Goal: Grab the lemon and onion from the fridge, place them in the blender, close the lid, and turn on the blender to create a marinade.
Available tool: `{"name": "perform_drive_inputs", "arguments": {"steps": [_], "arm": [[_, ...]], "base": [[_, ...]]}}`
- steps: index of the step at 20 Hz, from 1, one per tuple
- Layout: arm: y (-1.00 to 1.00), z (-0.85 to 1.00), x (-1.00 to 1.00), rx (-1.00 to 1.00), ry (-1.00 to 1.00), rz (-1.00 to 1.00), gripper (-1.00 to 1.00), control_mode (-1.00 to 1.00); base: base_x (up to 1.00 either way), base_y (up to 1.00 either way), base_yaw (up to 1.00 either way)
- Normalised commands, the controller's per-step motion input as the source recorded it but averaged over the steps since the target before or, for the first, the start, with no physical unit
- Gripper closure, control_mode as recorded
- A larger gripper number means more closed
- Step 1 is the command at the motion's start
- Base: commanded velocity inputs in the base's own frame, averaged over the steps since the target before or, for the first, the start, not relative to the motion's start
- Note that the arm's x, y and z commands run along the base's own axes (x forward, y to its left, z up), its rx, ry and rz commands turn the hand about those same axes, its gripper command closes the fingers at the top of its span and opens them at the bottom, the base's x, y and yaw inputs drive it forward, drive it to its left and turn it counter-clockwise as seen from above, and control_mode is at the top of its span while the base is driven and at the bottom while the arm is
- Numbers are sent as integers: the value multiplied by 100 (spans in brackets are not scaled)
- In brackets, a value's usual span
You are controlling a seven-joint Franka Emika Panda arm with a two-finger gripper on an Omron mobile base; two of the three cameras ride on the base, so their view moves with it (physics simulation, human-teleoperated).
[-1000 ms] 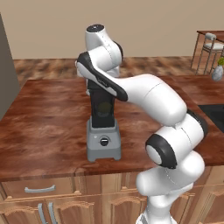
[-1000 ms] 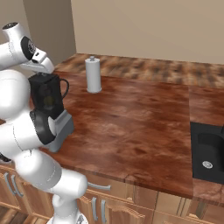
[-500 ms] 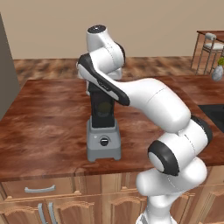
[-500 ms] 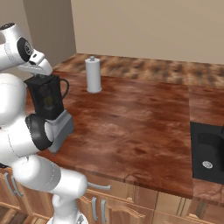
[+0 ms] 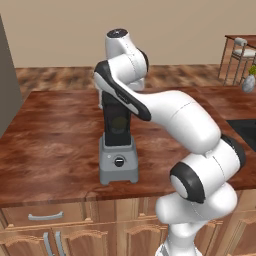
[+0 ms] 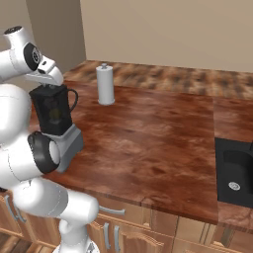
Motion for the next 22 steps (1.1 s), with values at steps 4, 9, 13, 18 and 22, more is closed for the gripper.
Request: {"name": "perform_drive_inputs", "arguments": {"steps": [4, 9, 13, 18, 22], "arm": [[-14, -13, 0, 0, 0, 0, 100, -100], [9, -27, 7, 0, 0, 0, 100, -100], [30, -12, 21, 0, 0, 0, 100, -100], [28, -6, 22, 0, 0, 0, 100, -100], [4, -8, 6, 0, 0, 0, 100, -100]], "base": [[0, 0, 0], [0, 0, 0], [0, 0, 0], [0, 0, 0], [0, 0, 0]]}}
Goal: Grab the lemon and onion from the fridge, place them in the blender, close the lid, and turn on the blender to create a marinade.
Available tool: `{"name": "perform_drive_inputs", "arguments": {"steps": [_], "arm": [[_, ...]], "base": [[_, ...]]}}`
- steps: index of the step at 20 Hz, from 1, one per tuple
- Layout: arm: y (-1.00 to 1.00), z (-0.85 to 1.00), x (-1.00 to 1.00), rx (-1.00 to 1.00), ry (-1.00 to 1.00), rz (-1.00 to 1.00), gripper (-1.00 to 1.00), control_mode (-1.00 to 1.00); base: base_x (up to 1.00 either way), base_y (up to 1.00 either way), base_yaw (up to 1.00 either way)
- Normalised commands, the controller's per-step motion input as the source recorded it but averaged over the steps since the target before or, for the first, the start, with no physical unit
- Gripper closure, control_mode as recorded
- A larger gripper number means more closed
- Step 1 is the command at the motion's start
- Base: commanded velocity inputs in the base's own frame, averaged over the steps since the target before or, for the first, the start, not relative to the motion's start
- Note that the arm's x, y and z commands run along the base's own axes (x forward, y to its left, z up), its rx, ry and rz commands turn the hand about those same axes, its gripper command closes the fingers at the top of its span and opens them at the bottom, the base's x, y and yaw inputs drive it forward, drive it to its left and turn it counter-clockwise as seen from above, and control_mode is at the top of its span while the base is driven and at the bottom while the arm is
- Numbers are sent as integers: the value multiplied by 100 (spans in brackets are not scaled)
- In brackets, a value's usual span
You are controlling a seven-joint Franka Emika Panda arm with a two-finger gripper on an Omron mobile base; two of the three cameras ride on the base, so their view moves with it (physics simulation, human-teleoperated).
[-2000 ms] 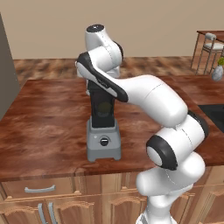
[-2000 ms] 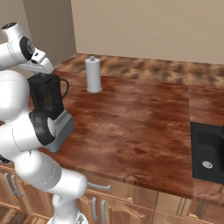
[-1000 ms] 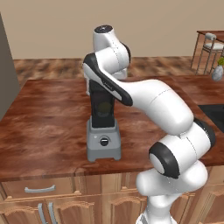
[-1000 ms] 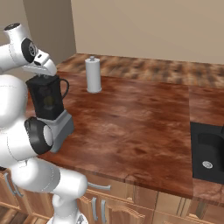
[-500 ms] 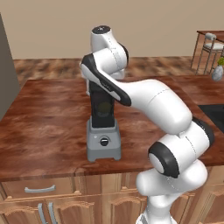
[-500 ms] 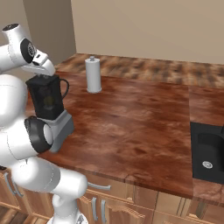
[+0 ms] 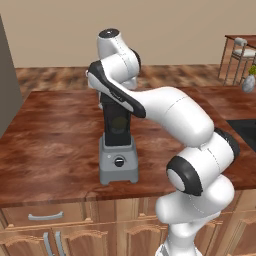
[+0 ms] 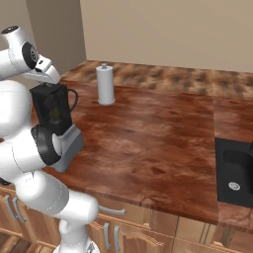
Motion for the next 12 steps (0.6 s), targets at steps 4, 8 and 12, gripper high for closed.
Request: {"name": "perform_drive_inputs", "arguments": {"steps": [4, 8, 12], "arm": [[0, -11, 0, 0, 0, 0, 100, -100], [0, -8, 0, 0, 0, 0, 100, -100], [-3, -7, 0, 0, 0, 0, 100, -100]], "base": [[0, 0, 0], [0, 0, 0], [0, 0, 0]]}}
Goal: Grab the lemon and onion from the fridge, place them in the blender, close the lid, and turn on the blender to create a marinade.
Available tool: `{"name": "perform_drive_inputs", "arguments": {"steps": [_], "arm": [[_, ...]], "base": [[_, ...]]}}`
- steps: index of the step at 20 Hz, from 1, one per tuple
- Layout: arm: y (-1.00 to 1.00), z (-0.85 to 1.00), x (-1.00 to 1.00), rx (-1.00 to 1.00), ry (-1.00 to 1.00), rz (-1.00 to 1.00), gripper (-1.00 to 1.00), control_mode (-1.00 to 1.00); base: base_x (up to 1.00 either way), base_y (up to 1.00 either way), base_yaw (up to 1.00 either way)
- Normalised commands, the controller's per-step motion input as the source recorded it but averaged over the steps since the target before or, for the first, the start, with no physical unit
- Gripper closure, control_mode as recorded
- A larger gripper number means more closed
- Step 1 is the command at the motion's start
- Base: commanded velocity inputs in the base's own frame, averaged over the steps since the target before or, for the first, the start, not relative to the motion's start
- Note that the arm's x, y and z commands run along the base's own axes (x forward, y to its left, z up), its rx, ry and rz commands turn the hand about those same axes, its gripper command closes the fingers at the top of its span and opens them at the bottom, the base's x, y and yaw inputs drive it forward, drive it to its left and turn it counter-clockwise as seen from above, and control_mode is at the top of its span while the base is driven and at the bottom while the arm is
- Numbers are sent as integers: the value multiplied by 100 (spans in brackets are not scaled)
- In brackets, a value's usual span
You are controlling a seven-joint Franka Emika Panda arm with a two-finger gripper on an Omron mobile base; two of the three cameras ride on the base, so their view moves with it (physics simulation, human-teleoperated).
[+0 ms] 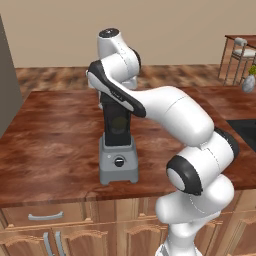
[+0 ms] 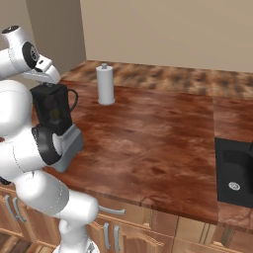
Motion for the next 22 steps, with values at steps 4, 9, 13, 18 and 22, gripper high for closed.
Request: {"name": "perform_drive_inputs", "arguments": {"steps": [4, 9, 13, 18, 22], "arm": [[-12, -6, 0, 0, 0, 0, 100, -100], [-15, -5, 0, 0, 0, 0, 100, -100], [-20, -5, 0, 0, 0, 0, 100, -100], [-21, -6, 0, 0, 0, 0, 100, -100], [-6, -12, 0, 0, 0, 0, 100, -100]], "base": [[0, 0, 0], [0, 0, 0], [0, 0, 0], [0, 0, 0], [0, 0, 0]]}}
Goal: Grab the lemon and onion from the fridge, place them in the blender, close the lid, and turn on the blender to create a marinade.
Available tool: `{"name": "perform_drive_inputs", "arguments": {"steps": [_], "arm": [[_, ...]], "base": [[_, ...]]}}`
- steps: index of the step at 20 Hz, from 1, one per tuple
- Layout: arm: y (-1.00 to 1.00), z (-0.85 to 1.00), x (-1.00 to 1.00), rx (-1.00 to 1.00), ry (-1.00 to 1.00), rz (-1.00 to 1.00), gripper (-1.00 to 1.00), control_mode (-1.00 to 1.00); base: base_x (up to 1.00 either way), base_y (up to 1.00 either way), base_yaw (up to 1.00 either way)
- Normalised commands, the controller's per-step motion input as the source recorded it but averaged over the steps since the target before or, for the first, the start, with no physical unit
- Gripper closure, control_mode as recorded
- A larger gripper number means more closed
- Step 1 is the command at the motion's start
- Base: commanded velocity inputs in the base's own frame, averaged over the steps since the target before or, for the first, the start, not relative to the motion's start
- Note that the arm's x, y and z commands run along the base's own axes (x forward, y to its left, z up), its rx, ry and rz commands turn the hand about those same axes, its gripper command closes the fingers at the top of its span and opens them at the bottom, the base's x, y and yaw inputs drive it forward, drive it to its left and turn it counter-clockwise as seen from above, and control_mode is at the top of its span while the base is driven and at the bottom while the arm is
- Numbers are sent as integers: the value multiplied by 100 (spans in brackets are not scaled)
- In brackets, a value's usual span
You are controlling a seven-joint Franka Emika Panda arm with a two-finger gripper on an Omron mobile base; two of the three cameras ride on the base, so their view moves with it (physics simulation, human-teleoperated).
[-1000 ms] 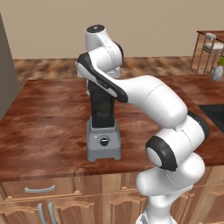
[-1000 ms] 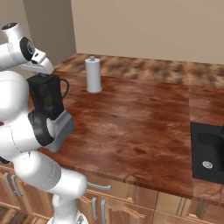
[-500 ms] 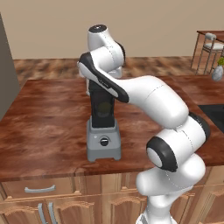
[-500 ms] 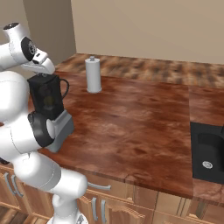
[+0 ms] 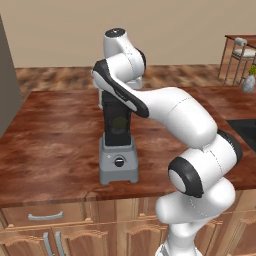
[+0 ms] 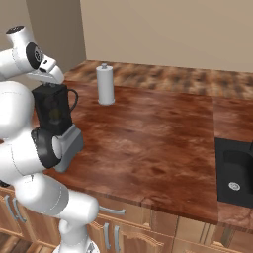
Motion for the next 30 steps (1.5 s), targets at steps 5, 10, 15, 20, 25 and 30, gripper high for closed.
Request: {"name": "perform_drive_inputs", "arguments": {"steps": [5, 10, 15, 20, 25, 30], "arm": [[0, -11, 0, 0, 0, 0, 100, -100], [0, -1, 0, 0, 0, 0, 100, -100], [0, 0, 0, 0, 0, 0, -100, -100], [0, 0, 0, 0, 0, 0, -100, -100], [0, 0, 0, 0, 0, 0, -100, -100], [0, 4, -4, 0, 0, 0, -100, -100]], "base": [[0, 0, 0], [0, 0, 0], [0, 0, 0], [0, 0, 0], [0, 0, 0], [0, 0, 0]]}}
